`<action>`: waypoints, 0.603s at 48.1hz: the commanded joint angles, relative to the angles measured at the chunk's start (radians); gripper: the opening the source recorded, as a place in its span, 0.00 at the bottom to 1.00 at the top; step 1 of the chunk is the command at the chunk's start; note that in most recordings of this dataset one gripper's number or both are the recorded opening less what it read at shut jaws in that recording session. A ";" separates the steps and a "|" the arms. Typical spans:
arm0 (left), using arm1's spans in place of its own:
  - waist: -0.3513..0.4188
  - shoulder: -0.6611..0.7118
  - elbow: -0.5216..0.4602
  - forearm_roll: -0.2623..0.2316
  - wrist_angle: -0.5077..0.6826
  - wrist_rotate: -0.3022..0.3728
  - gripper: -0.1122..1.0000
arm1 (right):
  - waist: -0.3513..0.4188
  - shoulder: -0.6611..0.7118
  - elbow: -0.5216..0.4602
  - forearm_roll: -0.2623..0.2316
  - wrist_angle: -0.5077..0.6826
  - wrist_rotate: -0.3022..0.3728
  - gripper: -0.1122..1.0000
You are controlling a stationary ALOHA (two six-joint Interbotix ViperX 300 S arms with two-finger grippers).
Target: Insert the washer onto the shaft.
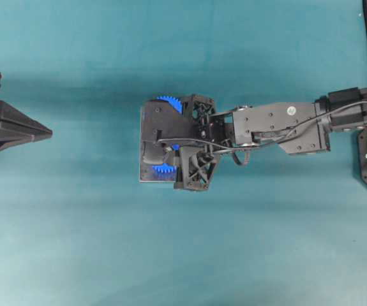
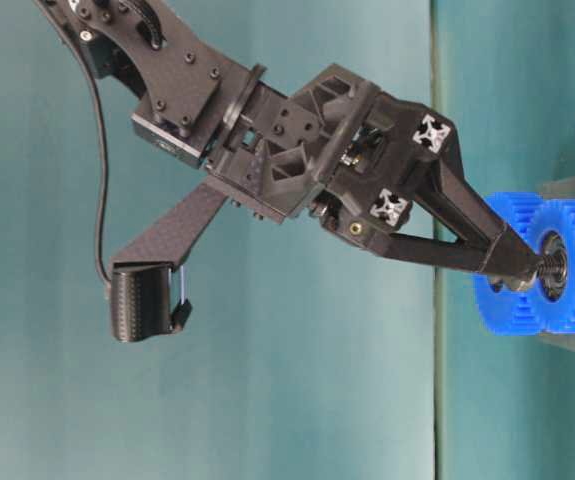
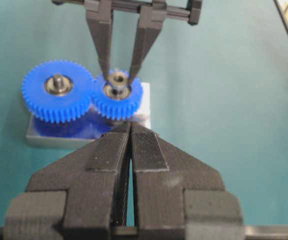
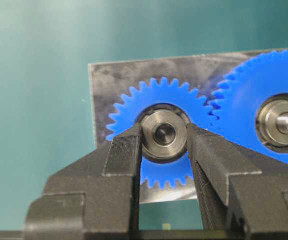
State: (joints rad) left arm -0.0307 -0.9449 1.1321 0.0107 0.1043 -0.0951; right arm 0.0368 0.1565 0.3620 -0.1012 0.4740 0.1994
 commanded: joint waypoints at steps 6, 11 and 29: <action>-0.002 0.003 -0.018 0.003 -0.009 0.002 0.11 | -0.009 -0.018 -0.023 -0.002 0.000 -0.009 0.37; -0.002 0.003 -0.018 0.003 -0.009 0.002 0.11 | -0.009 -0.017 -0.023 -0.002 0.000 -0.009 0.37; -0.002 0.003 -0.018 0.003 -0.009 0.000 0.11 | -0.017 -0.011 -0.017 -0.002 0.000 -0.009 0.37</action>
State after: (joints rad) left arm -0.0307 -0.9449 1.1321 0.0107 0.1028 -0.0936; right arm 0.0337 0.1595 0.3620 -0.1012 0.4755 0.1994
